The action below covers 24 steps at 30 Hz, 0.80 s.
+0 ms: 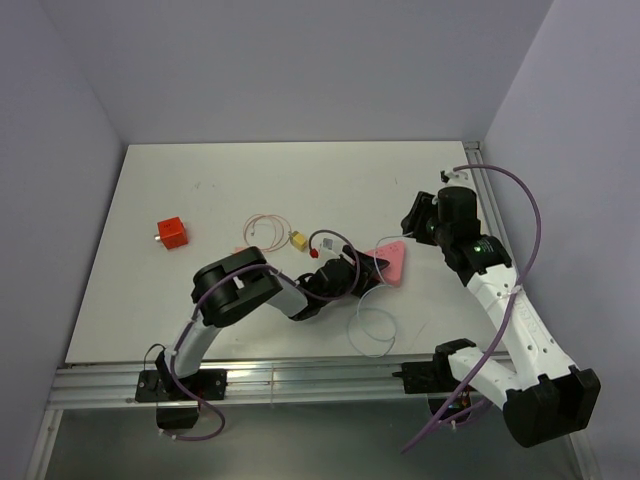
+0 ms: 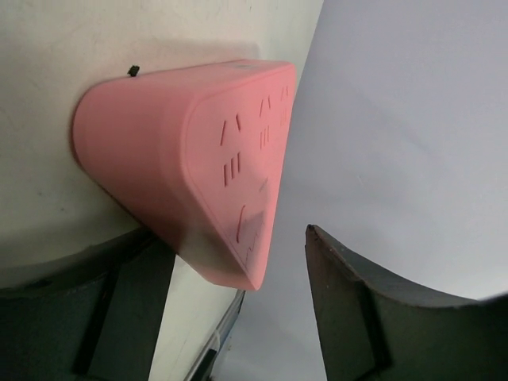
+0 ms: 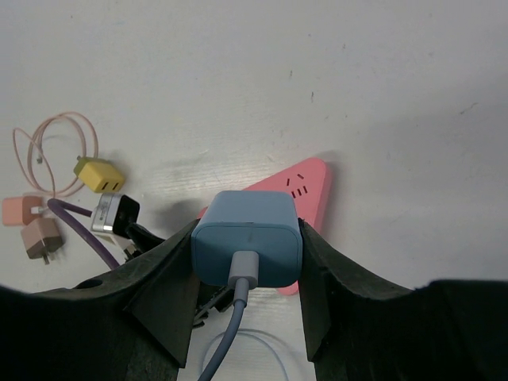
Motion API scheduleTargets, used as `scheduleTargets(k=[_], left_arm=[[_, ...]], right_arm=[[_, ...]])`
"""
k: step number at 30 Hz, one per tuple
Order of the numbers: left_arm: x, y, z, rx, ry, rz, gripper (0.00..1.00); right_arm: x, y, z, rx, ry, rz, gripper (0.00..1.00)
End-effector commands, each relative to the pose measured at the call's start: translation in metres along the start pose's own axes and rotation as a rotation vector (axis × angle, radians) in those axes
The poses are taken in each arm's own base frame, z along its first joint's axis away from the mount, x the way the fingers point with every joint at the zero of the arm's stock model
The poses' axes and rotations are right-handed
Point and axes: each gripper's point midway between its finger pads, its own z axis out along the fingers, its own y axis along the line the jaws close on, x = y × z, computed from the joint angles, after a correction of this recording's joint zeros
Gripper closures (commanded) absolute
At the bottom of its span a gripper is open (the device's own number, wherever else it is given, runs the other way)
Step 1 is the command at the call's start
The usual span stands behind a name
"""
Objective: Insert the plug
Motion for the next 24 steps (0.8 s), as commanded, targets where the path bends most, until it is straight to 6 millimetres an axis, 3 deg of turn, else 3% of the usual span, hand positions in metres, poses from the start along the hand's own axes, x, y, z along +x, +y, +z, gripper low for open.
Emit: scheduleTargets(k=[1,4,7,8,11,15,18,20,21,22,24], left_arm=[[-0.018,0.073,0.005,-0.188,-0.066,0.011,0.30],[-0.018,0.073,0.008,-0.181,-0.066,0.027,0.40],[-0.017,0.066,0.010,-0.161,-0.055,0.057,0.61],[-0.016,0.075,0.009,-0.202,-0.042,0.091,0.76],[-0.021,0.077,0.005,-0.218,-0.027,0.142,1.00],[-0.025,0.096,-0.012,-0.309,0.052,0.234,1.00],[-0.042,0.093,-0.034,-0.369,0.059,0.317,1.00],[-0.050,0.102,-0.048,-0.426,0.097,0.418,1.00],[-0.056,0.092,-0.054,-0.428,0.089,0.442,1.00],[-0.058,0.102,-0.065,-0.471,0.117,0.507,1.00],[-0.058,0.101,-0.075,-0.482,0.146,0.545,1.00]], right_arm=[[-0.011,0.007,-0.004,-0.036,-0.055,0.008,1.00],[-0.008,0.008,-0.004,-0.039,-0.045,0.003,1.00],[-0.005,0.007,-0.002,-0.028,-0.033,0.009,1.00],[-0.003,0.006,-0.001,-0.026,-0.029,0.012,1.00],[0.007,0.005,0.003,-0.023,0.008,0.020,1.00],[0.021,0.006,0.009,-0.025,0.066,0.039,1.00],[0.035,0.012,0.013,-0.067,0.126,0.045,1.00],[0.050,0.014,0.015,-0.078,0.179,0.044,1.00],[0.054,0.016,0.015,-0.085,0.193,0.043,1.00],[0.065,0.016,0.016,-0.096,0.216,0.046,1.00],[0.080,0.023,0.016,-0.144,0.253,0.052,1.00]])
